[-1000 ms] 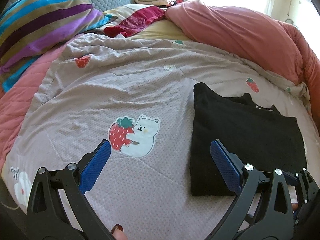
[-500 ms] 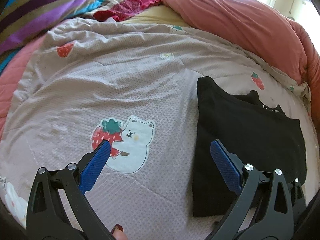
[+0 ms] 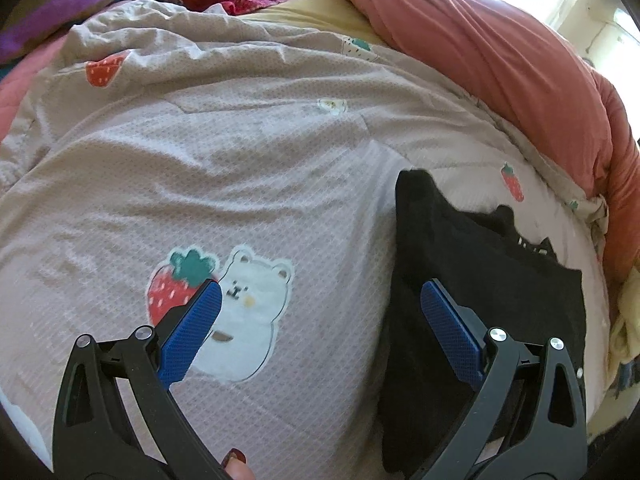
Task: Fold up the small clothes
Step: 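Close both tools on the shirt edge and lift it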
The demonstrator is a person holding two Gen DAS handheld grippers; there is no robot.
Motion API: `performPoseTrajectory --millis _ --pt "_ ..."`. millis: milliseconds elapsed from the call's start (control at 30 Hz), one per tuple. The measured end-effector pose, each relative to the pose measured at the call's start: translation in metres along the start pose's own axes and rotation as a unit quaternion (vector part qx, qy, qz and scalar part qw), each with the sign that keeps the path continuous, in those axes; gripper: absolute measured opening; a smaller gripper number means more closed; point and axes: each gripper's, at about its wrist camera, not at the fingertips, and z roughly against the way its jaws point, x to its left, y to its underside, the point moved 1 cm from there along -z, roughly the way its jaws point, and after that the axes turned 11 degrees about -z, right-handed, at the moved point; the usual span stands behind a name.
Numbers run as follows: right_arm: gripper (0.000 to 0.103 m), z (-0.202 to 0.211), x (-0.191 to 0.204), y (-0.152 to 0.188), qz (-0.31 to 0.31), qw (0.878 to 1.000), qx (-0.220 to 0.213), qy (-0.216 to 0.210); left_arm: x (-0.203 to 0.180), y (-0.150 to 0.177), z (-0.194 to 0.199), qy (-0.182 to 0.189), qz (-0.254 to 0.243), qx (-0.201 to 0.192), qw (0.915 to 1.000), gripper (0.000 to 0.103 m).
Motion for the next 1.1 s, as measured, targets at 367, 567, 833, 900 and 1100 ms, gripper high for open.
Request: performPoseTrajectory --millis 367,567,833,900,1100 --pt "0.012 0.03 -0.031 0.002 -0.038 0.996 -0.059 -0.058 -0.024 -0.025 -0.021 0.094 0.038 0.02 0.9947 0.093" --pt "0.011 0.042 -0.046 0.004 -0.042 0.994 -0.084 -0.059 -0.038 -0.028 -0.043 0.149 0.071 0.056 0.9848 0.093" --pt "0.011 0.052 -0.066 0.005 -0.073 0.99 -0.091 -0.077 -0.063 -0.028 -0.048 0.201 0.09 0.057 0.9738 0.089" --pt "0.011 0.055 -0.068 0.006 -0.076 0.99 -0.094 -0.078 -0.07 -0.027 -0.048 0.211 0.094 0.058 0.9711 0.071" --pt "0.01 0.069 -0.082 0.014 -0.098 0.987 -0.104 -0.071 -0.099 -0.028 -0.032 0.192 0.05 0.039 0.9794 0.028"
